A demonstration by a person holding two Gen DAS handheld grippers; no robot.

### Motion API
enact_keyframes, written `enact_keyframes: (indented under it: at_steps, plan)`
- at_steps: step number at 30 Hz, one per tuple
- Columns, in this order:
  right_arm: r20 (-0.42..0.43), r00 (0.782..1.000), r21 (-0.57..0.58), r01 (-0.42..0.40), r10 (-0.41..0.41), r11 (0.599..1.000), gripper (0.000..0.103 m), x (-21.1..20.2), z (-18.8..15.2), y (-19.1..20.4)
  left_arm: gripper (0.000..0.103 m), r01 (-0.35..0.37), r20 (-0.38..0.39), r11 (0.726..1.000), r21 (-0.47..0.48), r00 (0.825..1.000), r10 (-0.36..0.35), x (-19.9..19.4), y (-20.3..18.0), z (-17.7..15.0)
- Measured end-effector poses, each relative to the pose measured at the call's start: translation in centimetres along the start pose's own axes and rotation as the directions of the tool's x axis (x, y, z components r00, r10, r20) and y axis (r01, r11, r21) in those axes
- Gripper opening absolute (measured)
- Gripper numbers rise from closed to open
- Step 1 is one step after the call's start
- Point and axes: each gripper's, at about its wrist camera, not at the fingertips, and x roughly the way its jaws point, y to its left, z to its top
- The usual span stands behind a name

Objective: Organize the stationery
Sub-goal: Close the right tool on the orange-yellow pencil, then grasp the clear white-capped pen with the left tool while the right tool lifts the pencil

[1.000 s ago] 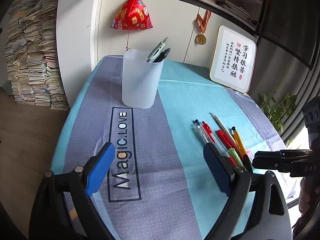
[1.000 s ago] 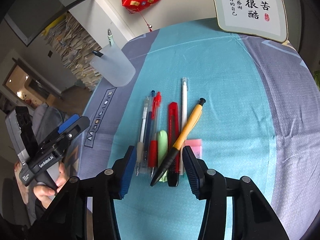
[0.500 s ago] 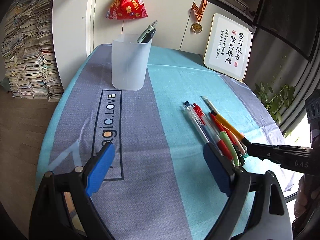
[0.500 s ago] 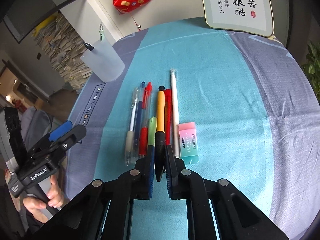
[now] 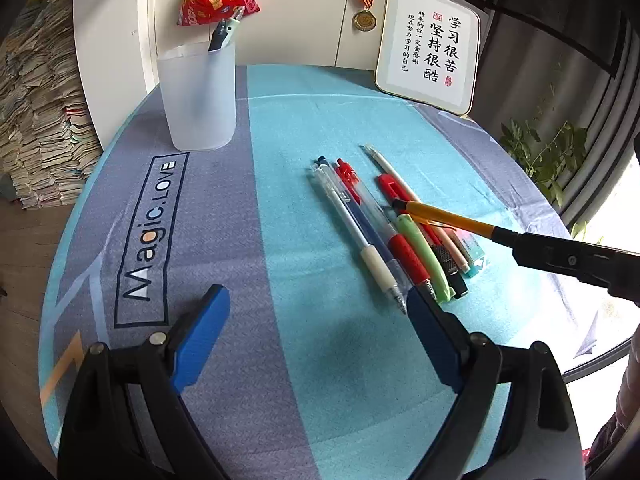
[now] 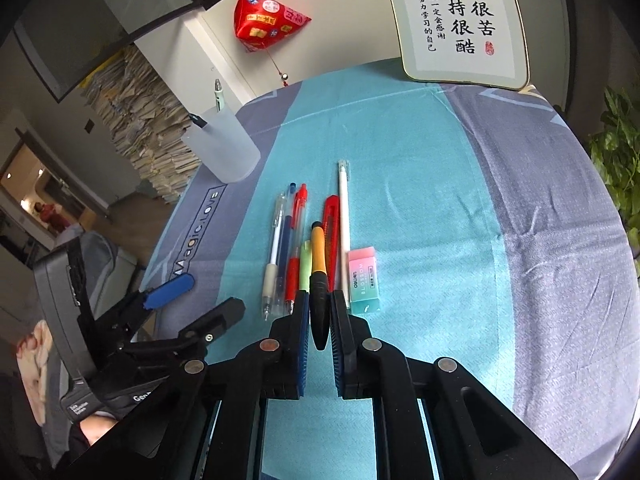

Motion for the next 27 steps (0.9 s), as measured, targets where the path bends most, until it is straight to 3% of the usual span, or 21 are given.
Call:
enact_keyframes:
  at_steps: [10,13,14,16,17,18,20,24,27]
  plan:
    - [0.004,0.999,0.024,-0.038,0.038,0.999,0.011,-0.4,-0.4,-1.2,0.092,-0.069,-0.045,0.997,0.027,0.997,0.071,2.1,-1.2,0.7]
    - [0.01,0.999,0.03,-0.041,0.041,0.999,0.011,-0.6,-0.3,-1.5,0.087,-0.1,-0.032,0.994,0.046,0.994,0.102,2.0,-1.4,0.3]
    - [0.013,0.999,0.028,-0.037,0.036,0.999,0.011,-0.7,-0.4,-1.5,0.081,-0.097,-0.02,0.994,0.054,0.995,0.098,1.8,-1.5,0.1]
    - [0.019,0.999,0.026,-0.026,0.025,0.999,0.011,-1.0,-0.4,-1.6,0.057,-0.06,0.007,0.994,0.09,0.998,0.06,1.2,-1.9,-0.3]
    - [0.02,0.999,0.027,-0.027,0.027,0.999,0.011,-1.0,-0.4,-1.7,0.039,-0.04,0.013,0.992,0.123,0.999,0.038,0.9,-2.3,-0.5]
    - [0.02,0.999,0.033,-0.031,0.03,0.999,0.011,-1.1,-0.5,-1.8,0.027,-0.025,0.012,0.99,0.139,1.0,0.024,0.8,-2.7,-0.6]
    - [0.023,0.999,0.039,-0.033,0.032,0.999,0.011,-1.2,-0.5,-1.9,0.015,-0.002,0.004,0.991,0.131,1.0,0.001,0.6,-2.8,-0.8]
    - [0.032,0.999,0.04,-0.035,0.034,0.999,0.011,-1.5,-0.5,-1.9,0.009,0.094,-0.013,0.993,0.066,0.996,-0.093,0.3,-1.7,-0.6]
    - [0.041,0.999,0.039,-0.033,0.032,0.999,0.011,-1.9,-0.5,-1.8,0.008,0.129,0.036,0.99,0.059,0.991,-0.131,-1.1,-1.4,-0.5]
